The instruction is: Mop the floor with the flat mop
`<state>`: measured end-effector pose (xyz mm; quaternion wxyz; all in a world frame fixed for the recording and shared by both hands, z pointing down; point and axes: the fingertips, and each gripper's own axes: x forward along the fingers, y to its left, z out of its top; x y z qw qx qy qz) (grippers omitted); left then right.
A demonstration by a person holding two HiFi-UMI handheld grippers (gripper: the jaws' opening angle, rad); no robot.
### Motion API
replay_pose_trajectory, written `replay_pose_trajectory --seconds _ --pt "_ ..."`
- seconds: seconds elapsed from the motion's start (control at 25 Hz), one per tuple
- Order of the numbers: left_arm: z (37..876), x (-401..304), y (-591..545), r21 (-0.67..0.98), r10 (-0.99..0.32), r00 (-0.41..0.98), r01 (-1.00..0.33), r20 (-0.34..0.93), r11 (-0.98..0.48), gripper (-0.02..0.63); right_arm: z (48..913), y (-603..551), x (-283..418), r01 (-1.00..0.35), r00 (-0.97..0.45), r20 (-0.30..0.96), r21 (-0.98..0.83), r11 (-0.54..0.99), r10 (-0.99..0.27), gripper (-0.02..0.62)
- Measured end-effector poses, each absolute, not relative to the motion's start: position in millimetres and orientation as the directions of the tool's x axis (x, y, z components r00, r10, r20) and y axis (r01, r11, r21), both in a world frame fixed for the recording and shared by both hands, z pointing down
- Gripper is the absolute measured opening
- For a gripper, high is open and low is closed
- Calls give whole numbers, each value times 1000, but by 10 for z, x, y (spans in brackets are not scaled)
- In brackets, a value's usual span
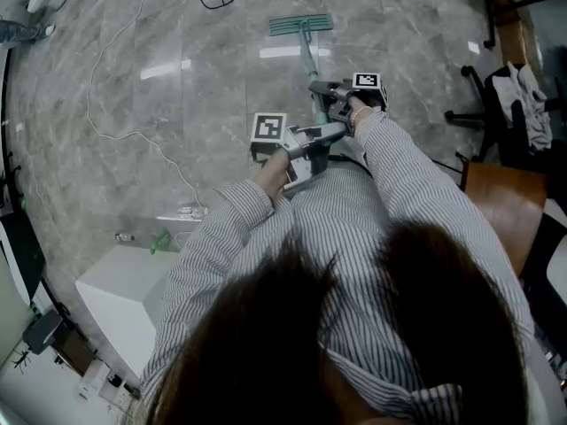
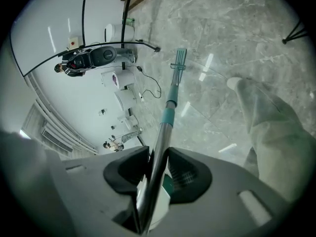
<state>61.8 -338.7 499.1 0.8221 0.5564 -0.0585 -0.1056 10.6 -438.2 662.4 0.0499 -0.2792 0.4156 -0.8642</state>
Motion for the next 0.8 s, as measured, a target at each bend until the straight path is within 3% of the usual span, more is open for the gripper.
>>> replay_pose_trajectory --seconds 0.8 --pt "5047 864 -4512 921 -301 954 121 -3 371 173 6601 -5459 255 -185 -880 417 -741 -646 -227 118"
